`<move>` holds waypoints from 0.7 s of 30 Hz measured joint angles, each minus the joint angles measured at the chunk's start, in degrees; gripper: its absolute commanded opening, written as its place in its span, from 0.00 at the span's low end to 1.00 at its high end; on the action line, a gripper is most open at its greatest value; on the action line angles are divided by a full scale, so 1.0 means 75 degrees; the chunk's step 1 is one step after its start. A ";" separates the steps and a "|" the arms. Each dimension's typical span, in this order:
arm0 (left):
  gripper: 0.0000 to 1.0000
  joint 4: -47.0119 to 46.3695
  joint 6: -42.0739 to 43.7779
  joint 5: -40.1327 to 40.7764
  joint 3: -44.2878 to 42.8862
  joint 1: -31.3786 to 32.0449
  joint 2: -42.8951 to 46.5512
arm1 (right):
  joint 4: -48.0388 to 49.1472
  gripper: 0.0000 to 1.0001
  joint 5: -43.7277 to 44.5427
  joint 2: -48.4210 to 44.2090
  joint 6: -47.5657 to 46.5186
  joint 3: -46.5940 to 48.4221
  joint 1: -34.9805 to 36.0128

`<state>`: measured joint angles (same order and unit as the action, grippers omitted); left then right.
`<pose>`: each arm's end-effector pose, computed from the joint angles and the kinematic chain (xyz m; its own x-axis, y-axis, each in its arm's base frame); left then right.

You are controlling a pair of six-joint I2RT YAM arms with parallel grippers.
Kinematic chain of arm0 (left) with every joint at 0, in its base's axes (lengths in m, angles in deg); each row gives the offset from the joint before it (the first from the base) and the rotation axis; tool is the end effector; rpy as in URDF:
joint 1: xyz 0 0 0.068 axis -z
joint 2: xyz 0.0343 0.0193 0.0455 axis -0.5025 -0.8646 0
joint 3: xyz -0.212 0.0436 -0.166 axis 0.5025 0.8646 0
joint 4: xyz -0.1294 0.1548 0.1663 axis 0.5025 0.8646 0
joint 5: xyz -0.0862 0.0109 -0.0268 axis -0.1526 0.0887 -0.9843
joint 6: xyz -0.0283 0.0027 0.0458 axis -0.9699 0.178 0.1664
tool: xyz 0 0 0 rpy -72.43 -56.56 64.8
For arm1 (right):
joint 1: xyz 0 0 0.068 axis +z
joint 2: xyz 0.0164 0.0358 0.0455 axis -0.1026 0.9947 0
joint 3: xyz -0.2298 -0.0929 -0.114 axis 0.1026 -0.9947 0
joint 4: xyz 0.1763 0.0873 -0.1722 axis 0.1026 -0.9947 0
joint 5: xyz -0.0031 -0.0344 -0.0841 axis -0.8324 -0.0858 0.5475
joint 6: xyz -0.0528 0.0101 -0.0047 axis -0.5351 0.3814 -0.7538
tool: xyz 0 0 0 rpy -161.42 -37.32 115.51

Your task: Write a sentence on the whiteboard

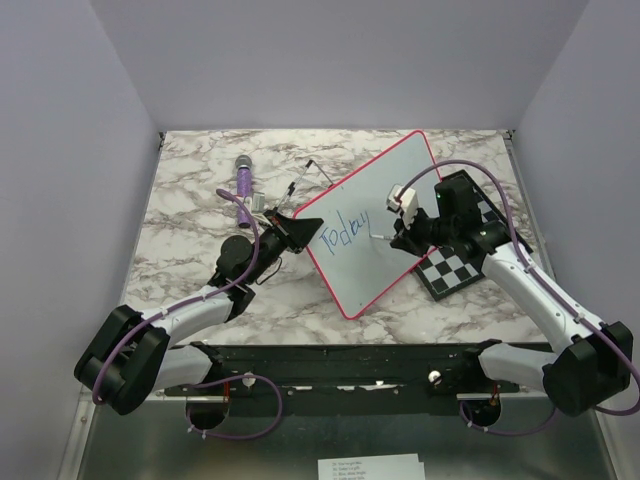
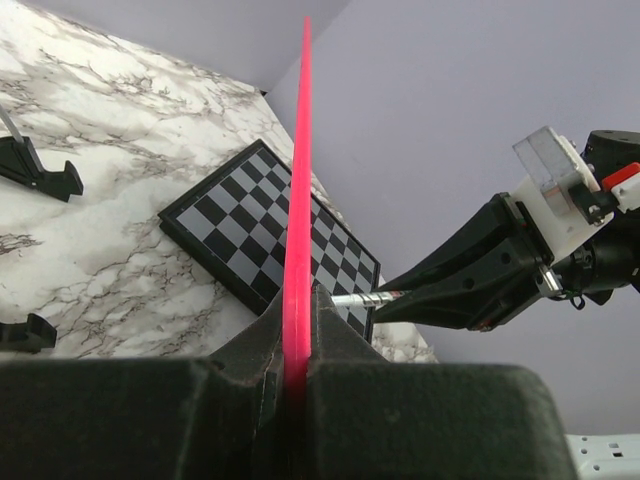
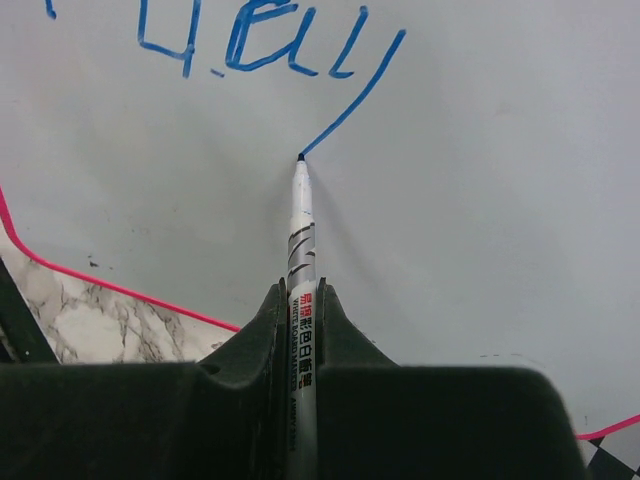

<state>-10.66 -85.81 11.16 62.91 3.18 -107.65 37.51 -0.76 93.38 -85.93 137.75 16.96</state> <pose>0.2026 -0.1395 0.2452 -0.4170 -0.6356 -0.6498 0.5351 0.4062 -0.7407 0.2260 0.1124 0.2938 -0.2038 -0.5665 -0.7985 -0.8715 0.4766 -0.1158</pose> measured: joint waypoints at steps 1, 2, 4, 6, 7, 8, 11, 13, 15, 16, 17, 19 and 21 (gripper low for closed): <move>0.00 -0.0006 0.0000 -0.0003 0.0003 0.0000 0.0000 | -0.0076 0.01 -0.0032 -0.0009 -0.0026 -0.0020 0.0000; 0.00 -0.0009 0.0003 -0.0006 0.0003 0.0000 -0.0003 | -0.0143 0.00 -0.0061 -0.0012 -0.0052 -0.0035 0.0000; 0.00 -0.0015 0.0000 -0.0009 0.0003 0.0000 -0.0003 | -0.0210 0.00 -0.0149 -0.0012 -0.0061 -0.0047 0.0000; 0.00 -0.0020 0.0000 -0.0012 0.0003 0.0000 -0.0009 | -0.0277 0.01 -0.0224 -0.0012 -0.0067 -0.0047 0.0000; 0.00 -0.0020 0.0000 -0.0012 0.0003 0.0000 -0.0009 | -0.0315 0.01 -0.0262 -0.0012 -0.0073 -0.0047 0.0000; 0.00 -0.0020 0.0000 -0.0012 0.0003 0.0000 -0.0009 | -0.0350 0.01 -0.0306 -0.0012 -0.0082 -0.0047 0.0000; 0.00 -0.0023 0.0000 -0.0012 0.0003 0.0000 -0.0015 | -0.0414 0.01 -0.0402 -0.0009 -0.0087 -0.0047 0.0000; 0.00 -0.0023 0.0000 -0.0012 0.0003 0.0000 -0.0017 | -0.0449 0.01 -0.0449 0.0003 -0.0087 -0.0047 0.0000; 0.00 -0.0052 0.0000 -0.0015 0.0003 0.0000 -0.0032 | -0.0475 0.01 -0.0484 0.0020 -0.0087 -0.0035 0.0000; 0.00 -0.0070 0.0000 -0.0017 0.0003 0.0000 -0.0047 | -0.0484 0.01 -0.0493 0.0035 -0.0085 -0.0020 0.0000; 0.00 -0.0079 0.0000 -0.0020 0.0003 0.0000 -0.0058 | -0.0490 0.01 -0.0507 0.0055 -0.0085 0.0003 0.0000; 0.00 -0.0099 0.0000 -0.0026 0.0003 0.0000 -0.0082 | -0.0504 0.00 -0.0536 0.0119 -0.0082 0.0090 0.0000; 0.00 -0.0128 0.0000 -0.0035 0.0003 0.0000 -0.0099 | -0.0501 0.01 -0.0548 0.0172 -0.0073 0.0172 0.0000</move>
<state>-11.63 -85.81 10.90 62.94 3.18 -108.40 33.75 -4.87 94.67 -86.48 139.04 16.96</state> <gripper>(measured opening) 0.099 0.140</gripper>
